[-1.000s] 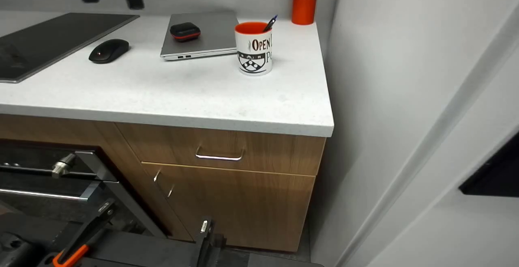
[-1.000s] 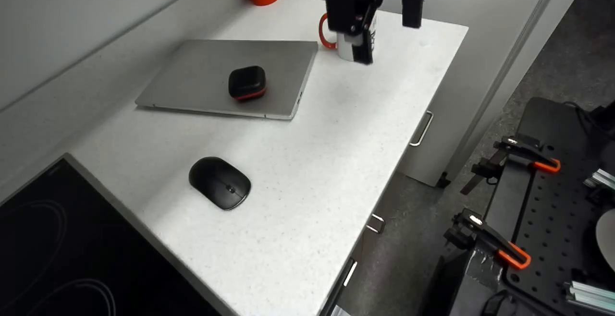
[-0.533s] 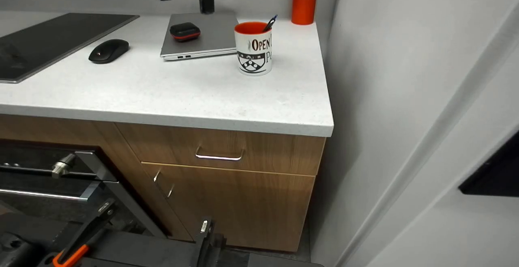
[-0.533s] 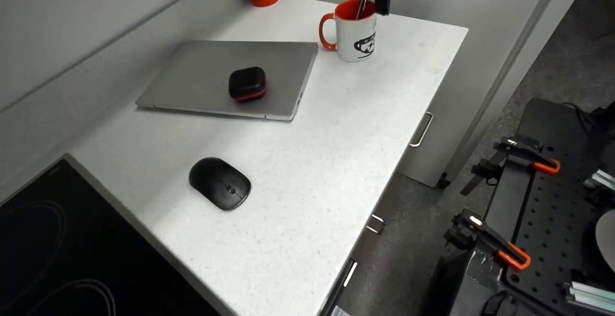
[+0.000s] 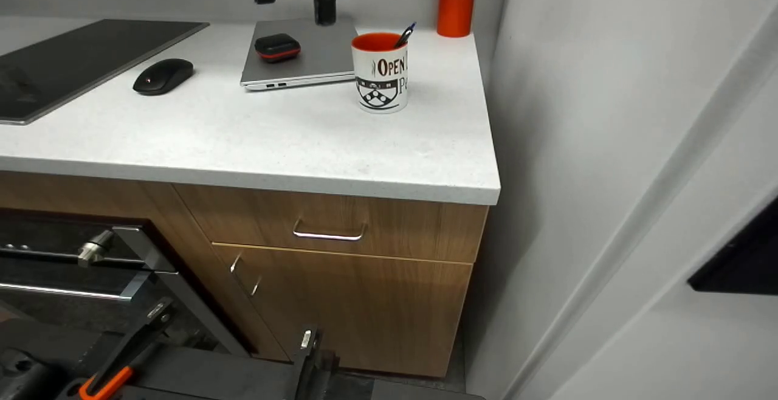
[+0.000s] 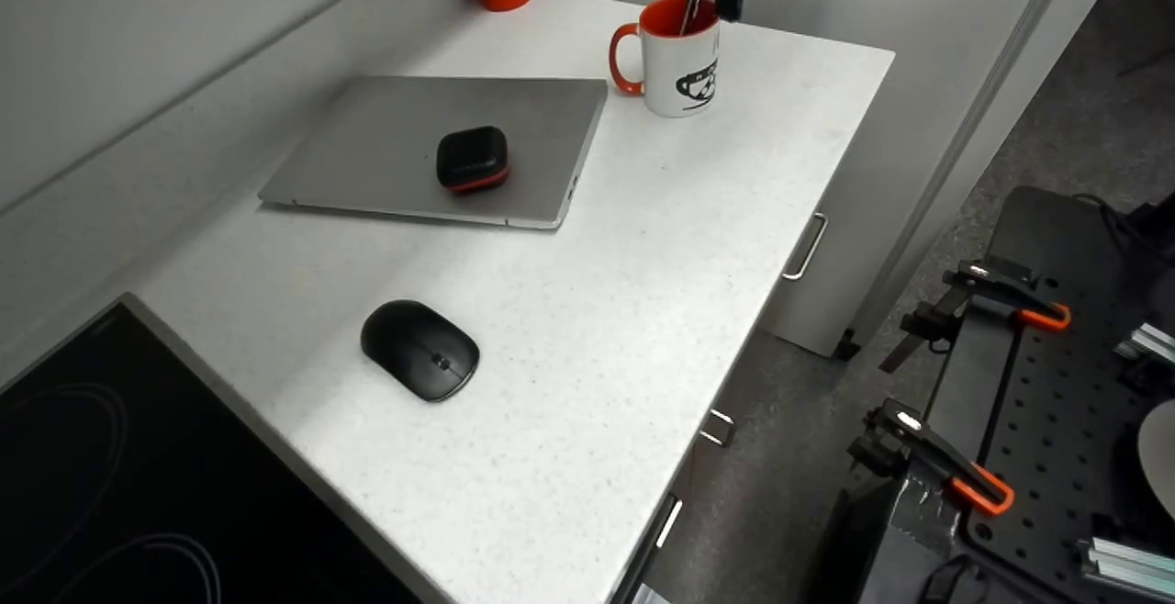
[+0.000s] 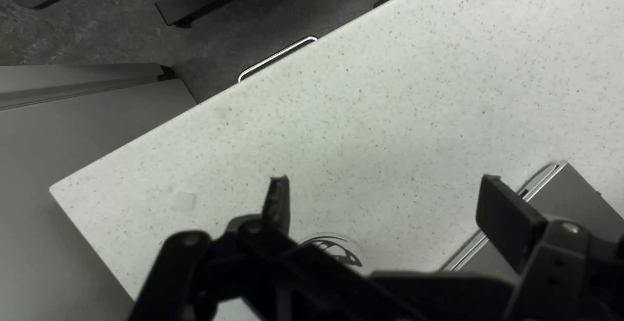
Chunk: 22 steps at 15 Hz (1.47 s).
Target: Take the pen out of the mug and put it on the counter
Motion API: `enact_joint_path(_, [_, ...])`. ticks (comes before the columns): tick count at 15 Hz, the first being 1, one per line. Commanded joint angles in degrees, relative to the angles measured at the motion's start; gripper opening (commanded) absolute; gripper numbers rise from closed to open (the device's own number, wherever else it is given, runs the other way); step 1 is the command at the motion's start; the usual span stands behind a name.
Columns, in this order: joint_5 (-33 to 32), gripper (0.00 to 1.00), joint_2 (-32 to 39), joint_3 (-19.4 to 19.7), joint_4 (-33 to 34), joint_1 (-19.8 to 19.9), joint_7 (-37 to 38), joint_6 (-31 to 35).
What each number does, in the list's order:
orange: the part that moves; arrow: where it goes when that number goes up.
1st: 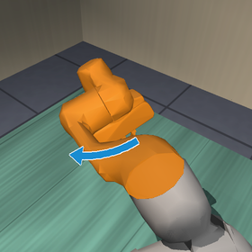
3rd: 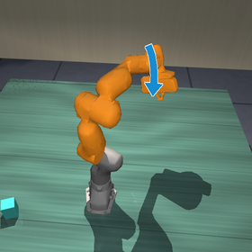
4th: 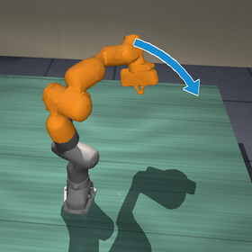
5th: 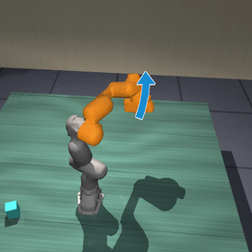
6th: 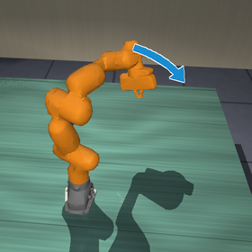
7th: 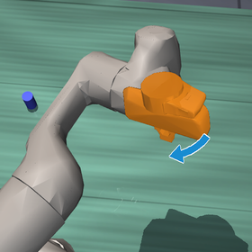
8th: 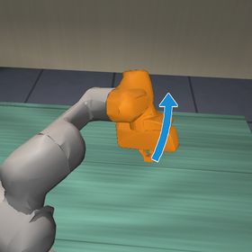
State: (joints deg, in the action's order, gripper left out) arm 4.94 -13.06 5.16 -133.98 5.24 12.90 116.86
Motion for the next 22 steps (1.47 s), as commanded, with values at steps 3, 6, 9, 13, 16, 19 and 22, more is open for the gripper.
enact_joint_path(3, [2.72,1.0,9.2,3.68,7.68,2.94,-0.59,3.09])
enact_joint_path(6, [2.48,1.0,8.1,3.89,6.38,3.19,-0.1,2.51])
enact_joint_path(9, [2.62,1.0,9.39,4.0,6.83,3.32,-0.11,2.51])
enact_joint_path(13, [4.03,1.0,10.75,3.69,6.89,3.08,-0.08,7.8])
enact_joint_path(16, [3.77,1.0,13.59,3.68,8.09,3.11,0.66,11.75])
enact_joint_path(19, [4.82,1.0,15.55,3.8,8.53,3.16,0.23,14.67])
enact_joint_path(22, [7.89,1.0,16.36,3.81,8.19,3.29,-1.35,17.53])
